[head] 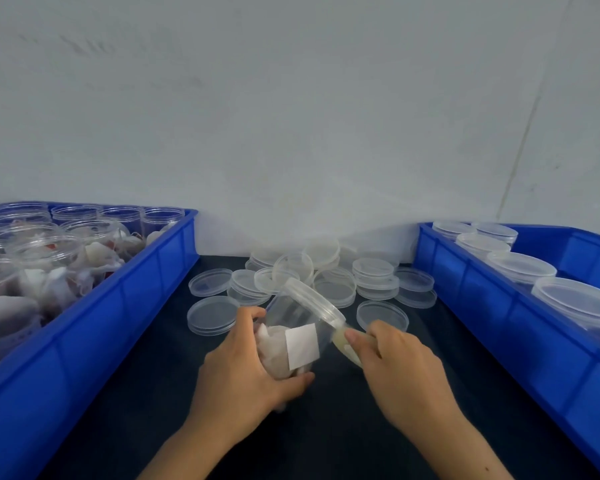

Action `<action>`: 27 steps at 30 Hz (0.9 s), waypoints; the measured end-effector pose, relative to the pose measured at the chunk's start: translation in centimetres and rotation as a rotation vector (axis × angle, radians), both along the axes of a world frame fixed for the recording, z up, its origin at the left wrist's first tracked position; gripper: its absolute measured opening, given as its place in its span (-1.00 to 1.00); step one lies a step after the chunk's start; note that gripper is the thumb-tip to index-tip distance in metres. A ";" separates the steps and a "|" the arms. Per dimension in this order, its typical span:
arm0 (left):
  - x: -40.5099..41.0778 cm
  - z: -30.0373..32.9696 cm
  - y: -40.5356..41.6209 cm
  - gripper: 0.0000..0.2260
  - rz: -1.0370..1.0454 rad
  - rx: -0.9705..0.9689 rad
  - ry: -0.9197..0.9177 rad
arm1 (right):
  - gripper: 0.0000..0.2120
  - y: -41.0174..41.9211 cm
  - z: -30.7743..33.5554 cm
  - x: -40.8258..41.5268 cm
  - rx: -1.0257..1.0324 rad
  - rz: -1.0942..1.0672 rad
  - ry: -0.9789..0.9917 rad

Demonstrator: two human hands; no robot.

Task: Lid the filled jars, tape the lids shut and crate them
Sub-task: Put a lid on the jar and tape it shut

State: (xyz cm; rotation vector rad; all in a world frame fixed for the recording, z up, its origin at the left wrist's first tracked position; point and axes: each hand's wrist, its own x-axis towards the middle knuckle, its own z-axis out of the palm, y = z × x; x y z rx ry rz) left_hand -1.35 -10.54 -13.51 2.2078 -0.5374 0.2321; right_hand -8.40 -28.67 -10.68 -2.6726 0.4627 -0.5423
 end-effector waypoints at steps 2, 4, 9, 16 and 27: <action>0.1 -0.3 -0.1 -0.22 -0.007 -0.045 0.009 | -0.58 -0.5 0.5 -0.2 0.077 0.046 0.095; 0.3 -0.5 -0.1 -0.22 -0.015 -0.079 0.027 | -0.59 -1.0 0.9 -0.3 0.314 0.144 0.197; 0.8 -0.6 0.3 -0.24 -0.035 -0.153 0.063 | -0.52 -2.0 1.3 -0.2 0.627 0.307 0.266; 1.3 -0.1 0.5 -0.20 -0.102 -0.178 0.132 | -0.53 -2.5 1.1 -0.1 0.379 0.169 0.224; 1.5 -0.1 0.6 -0.22 -0.295 -0.438 0.397 | -0.58 -1.9 1.3 -0.1 0.226 0.212 0.234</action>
